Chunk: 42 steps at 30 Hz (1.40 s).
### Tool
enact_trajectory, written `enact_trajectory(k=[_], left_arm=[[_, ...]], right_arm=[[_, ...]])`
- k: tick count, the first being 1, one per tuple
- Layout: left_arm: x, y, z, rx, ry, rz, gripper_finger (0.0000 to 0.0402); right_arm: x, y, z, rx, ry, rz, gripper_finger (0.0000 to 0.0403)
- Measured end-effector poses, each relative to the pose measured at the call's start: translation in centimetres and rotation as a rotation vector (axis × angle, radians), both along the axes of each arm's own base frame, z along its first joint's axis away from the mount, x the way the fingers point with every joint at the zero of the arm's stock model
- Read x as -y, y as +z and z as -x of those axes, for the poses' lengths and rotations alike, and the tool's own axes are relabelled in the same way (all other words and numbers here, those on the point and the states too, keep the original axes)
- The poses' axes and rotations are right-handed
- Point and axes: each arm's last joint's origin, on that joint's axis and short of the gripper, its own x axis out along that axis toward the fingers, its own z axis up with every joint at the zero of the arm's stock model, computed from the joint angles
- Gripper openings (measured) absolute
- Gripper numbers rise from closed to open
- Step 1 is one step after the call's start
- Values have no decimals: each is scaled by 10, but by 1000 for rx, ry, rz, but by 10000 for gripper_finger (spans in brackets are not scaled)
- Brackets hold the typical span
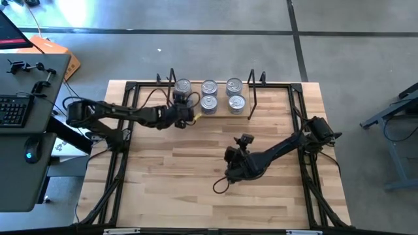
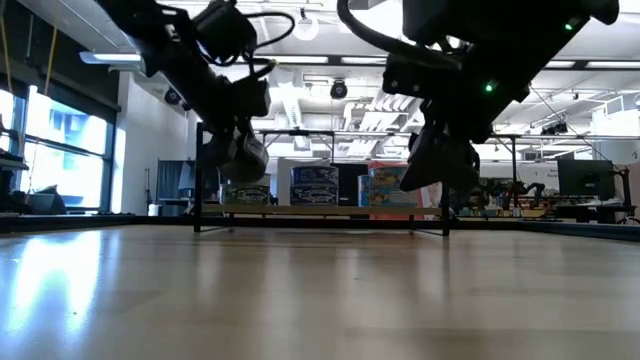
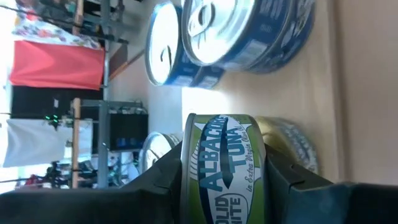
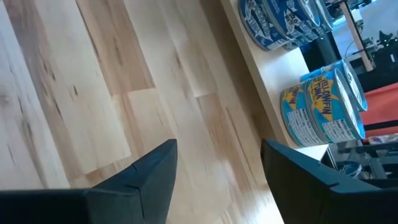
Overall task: Stack canned seafood by type on shelf
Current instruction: Stack the green tuna can on the shelf, then return to Home Position
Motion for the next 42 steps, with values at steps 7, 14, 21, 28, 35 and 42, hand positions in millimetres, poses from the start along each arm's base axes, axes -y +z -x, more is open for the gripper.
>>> enact_trajectory(k=[7, 14, 21, 28, 35, 42], left_arm=[[-23, -11, 1, -17, 60, 21, 152], [-22, -18, -1, -40, 40, 52, 224], [-16, -11, -5, -47, -17, 98, 256], [-18, 4, -10, -73, -28, 150, 284], [-17, 18, -17, -21, -13, 166, 287], [-3, 56, -20, 154, 39, 260, 283]], right_arm=[[0, 0, -1, 5, -1, 6, 224], [0, 1, -1, 18, -2, 18, 224], [0, 1, -3, 22, 6, 18, 224], [0, 1, -2, 7, 17, 25, 224], [-1, 0, -1, -14, 25, 7, 224], [4, 13, 31, -109, 28, -5, 224]])
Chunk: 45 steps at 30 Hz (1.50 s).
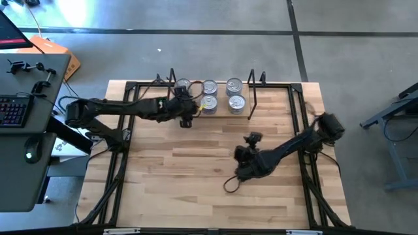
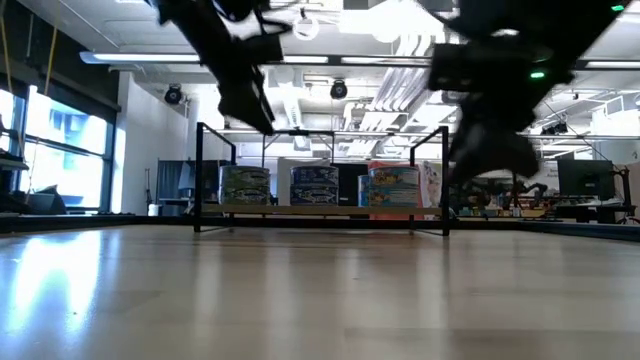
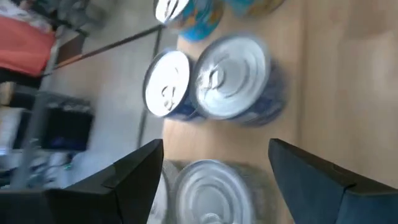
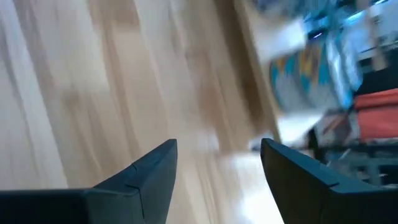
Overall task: Stack canned seafood by type on shelf
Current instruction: Return to Home Position
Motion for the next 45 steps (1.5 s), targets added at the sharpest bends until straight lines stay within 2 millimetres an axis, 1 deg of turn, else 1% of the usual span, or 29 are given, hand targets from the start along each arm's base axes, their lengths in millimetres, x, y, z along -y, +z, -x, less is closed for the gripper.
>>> enact_trajectory(k=[3, 7, 8, 11, 13, 15, 18, 19, 22, 25, 28, 32, 35, 38, 40, 42, 45], left_arm=[[9, 14, 13, 90, -40, 68, 272], [17, 24, 42, 206, -46, 137, 248], [19, 24, 51, 238, -51, 159, 242], [26, 25, 73, 357, -86, 244, 224], [31, 24, 88, 432, -108, 309, 215], [34, 21, 100, 504, -116, 364, 207], [39, 15, 116, 590, -114, 430, 198], [40, 13, 121, 610, -111, 445, 196], [46, 6, 133, 650, -122, 468, 191], [51, -2, 140, 715, -149, 482, 185], [55, -11, 144, 773, -179, 480, 178], [57, -23, 147, 814, -184, 483, 171], [58, -30, 147, 834, -187, 495, 167], [59, -31, 147, 842, -197, 499, 166], [59, -30, 147, 847, -216, 509, 165], [60, -29, 147, 859, -245, 522, 165], [60, -27, 147, 858, -307, 532, 165]], right_arm=[[10, 7, 34, -3, -7, -94, 224], [28, 16, 86, 73, -30, -240, 224], [32, 18, 96, 102, -25, -294, 224], [44, 21, 124, 182, 12, -480, 224], [52, 21, 139, 236, 22, -545, 224], [59, 18, 150, 294, 21, -572, 224], [65, 19, 153, 474, 28, -608, 224], [67, 19, 154, 511, 45, -610, 224], [69, 18, 157, 540, 178, -630, 224], [75, 26, 163, 622, 232, -638, 212], [82, 38, 176, 723, 285, -635, 187], [89, 54, 196, 876, 383, -651, 144], [93, 60, 209, 990, 416, -657, 112], [94, 54, 214, 1088, 474, -676, 84], [92, 46, 210, 1127, 509, -682, 68], [89, 36, 204, 1123, 540, -683, 55], [90, 25, 197, 1154, 558, -642, 34]])
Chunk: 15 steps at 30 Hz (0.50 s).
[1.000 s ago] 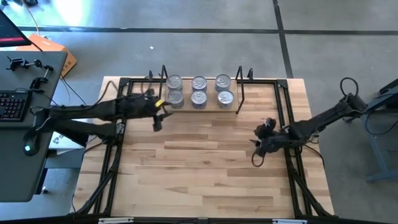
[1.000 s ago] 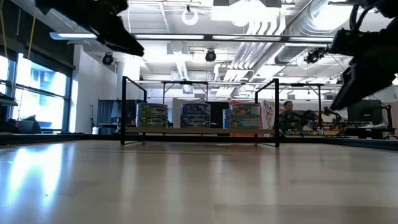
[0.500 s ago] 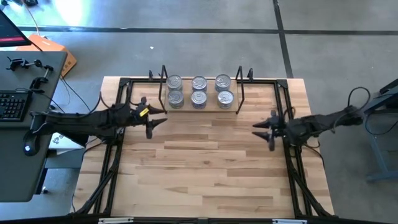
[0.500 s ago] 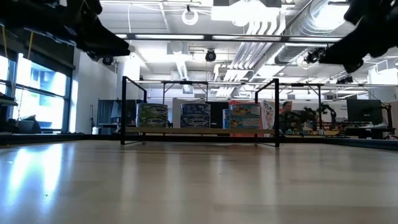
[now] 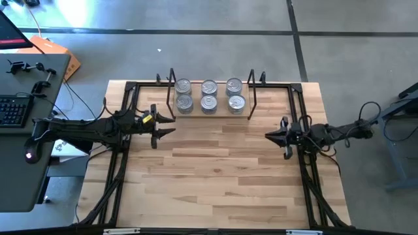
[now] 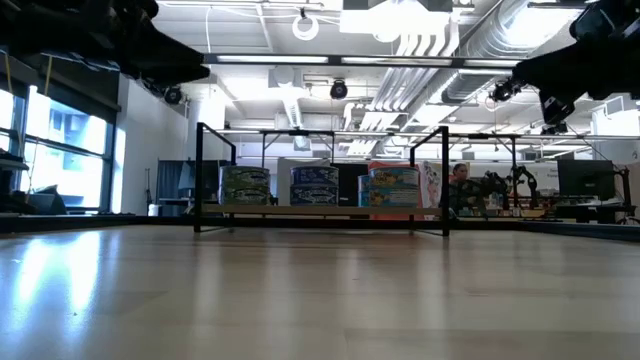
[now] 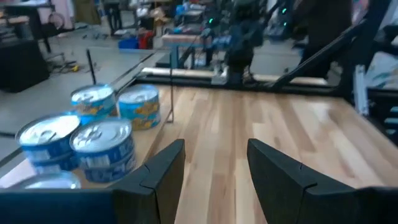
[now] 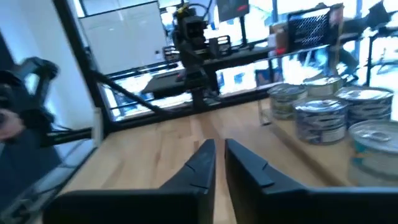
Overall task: Stack canned seafood by type on shelf
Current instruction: Return to Home Position
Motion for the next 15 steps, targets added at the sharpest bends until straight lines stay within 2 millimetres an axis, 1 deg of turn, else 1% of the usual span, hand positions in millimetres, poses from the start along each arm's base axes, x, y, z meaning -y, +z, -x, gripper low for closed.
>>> enact_trajectory(k=[3, 5, 8, 11, 15], left_arm=[[-4, 3, 2, 32, -29, 5, 165], [-8, 6, 5, 54, -62, 10, 165], [-15, 5, 14, 27, -18, -32, 165], [-22, 5, 24, 10, 35, -43, 165], [-22, 9, 36, 55, -12, -12, 165]], right_arm=[[3, -7, -3, 17, -24, 24, 11], [5, -10, -5, 29, 1, 33, 3], [7, -15, -7, 52, 66, 45, 5], [9, -15, -8, 55, 96, 51, 2], [12, -14, -8, 63, 84, 74, 1]])
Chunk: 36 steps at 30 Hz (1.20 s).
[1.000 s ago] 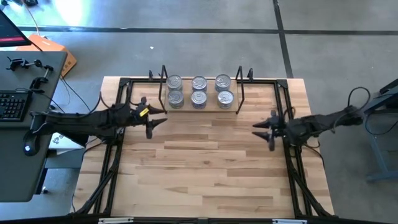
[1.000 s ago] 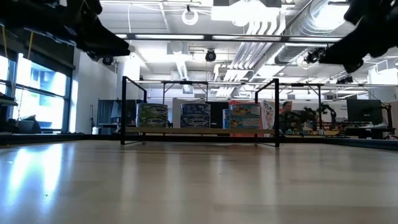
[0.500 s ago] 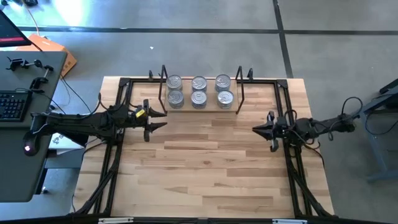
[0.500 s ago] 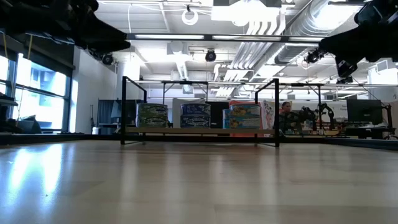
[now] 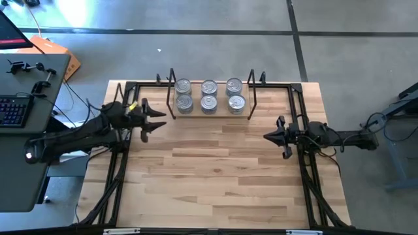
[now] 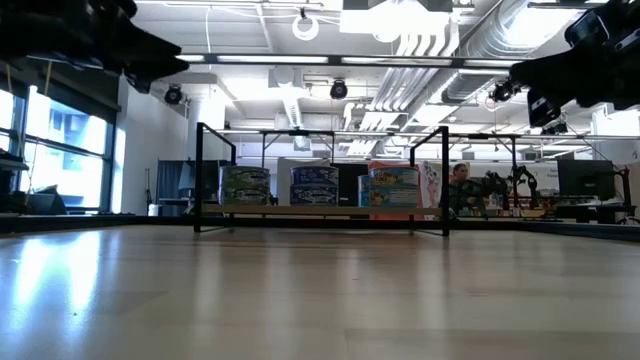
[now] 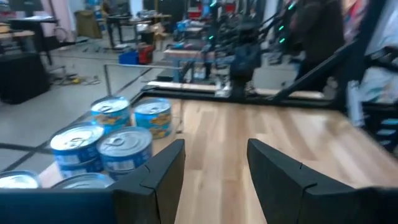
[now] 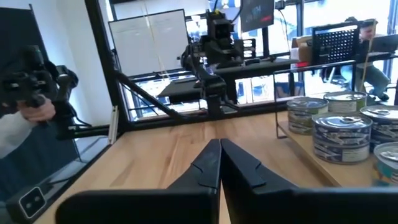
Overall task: Stack canned seafood by type on shelf
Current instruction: Return to Home Position
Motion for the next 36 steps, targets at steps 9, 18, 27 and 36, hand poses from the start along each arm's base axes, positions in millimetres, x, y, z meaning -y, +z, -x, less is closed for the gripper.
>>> enact_trajectory(k=[9, 18, 27, 36], left_arm=[[13, -21, 6, 134, -36, 52, 120], [28, -55, 5, 120, -57, 36, 20], [31, -62, 6, 123, -15, -47, 4], [33, -72, 6, 22, -73, -31, 1]], right_arm=[[1, -1, 0, -12, -5, -11, 2], [1, -5, 0, -58, -14, -45, 2], [1, -8, 0, -78, -25, -24, 2], [1, -9, -1, -87, -23, 76, 2]])
